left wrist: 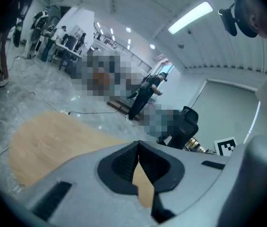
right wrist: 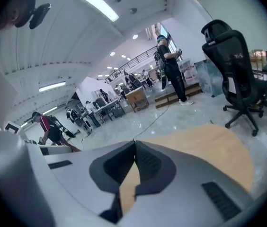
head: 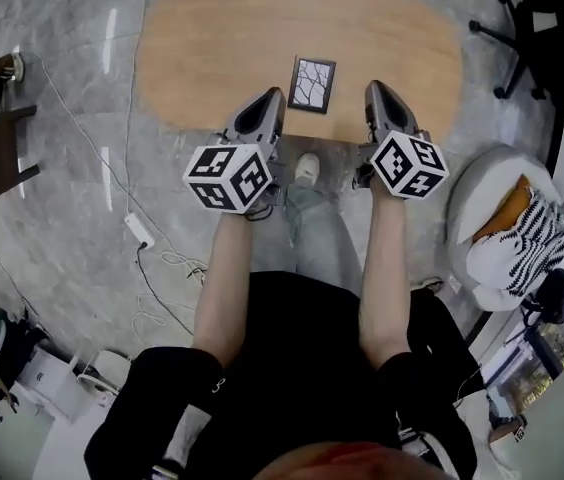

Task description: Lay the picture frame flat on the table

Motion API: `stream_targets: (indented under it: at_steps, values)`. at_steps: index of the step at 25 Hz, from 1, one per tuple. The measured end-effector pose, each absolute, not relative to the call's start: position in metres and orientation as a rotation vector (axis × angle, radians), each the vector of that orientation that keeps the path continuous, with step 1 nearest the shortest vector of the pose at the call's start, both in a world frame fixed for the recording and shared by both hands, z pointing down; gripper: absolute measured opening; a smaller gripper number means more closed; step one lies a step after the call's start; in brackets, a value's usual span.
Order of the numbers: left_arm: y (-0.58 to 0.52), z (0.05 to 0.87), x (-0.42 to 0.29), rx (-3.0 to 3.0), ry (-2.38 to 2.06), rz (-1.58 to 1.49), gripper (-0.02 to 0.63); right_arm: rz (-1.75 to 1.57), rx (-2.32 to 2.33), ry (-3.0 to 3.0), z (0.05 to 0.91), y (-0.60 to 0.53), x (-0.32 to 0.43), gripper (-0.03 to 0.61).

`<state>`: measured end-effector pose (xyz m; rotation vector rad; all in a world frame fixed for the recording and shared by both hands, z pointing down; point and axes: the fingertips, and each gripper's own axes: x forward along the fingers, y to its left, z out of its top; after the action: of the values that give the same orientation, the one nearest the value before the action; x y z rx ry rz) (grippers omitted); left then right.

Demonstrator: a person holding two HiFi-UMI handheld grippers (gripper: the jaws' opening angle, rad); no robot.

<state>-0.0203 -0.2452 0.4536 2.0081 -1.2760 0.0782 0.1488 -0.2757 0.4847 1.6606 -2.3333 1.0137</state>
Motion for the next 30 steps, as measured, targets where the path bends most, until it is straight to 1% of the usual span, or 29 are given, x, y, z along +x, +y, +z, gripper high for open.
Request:
stream_targets:
  at_steps: [6, 9, 12, 17, 22, 30]
  values:
    - [-0.255, 0.346, -0.005, 2.151, -1.448, 0.053, 0.009, 0.910, 1.886, -2.464, 0.364, -0.276, 0.171, 0.012]
    - [-0.261, 0.301, -0.003, 2.213, -1.484, 0.011, 0.009, 0.766, 1.900, -2.507, 0.311, -0.271, 0.174, 0.012]
    - [-0.266, 0.258, -0.003, 2.257, -1.507, -0.061, 0.009, 0.605, 1.876, -2.536, 0.269, -0.269, 0.173, 0.012]
    - [-0.268, 0.200, 0.007, 2.350, -1.532, -0.143, 0.009, 0.474, 1.833, -2.624, 0.222, -0.265, 0.173, 0.012]
    - [-0.269, 0.170, 0.005, 2.407, -1.591, -0.154, 0.009, 0.317, 1.810, -2.648, 0.187, -0.270, 0.168, 0.012]
    - [-0.273, 0.160, 0.008, 2.435, -1.643, -0.125, 0.009, 0.214, 1.796, -2.653, 0.169, -0.275, 0.169, 0.012]
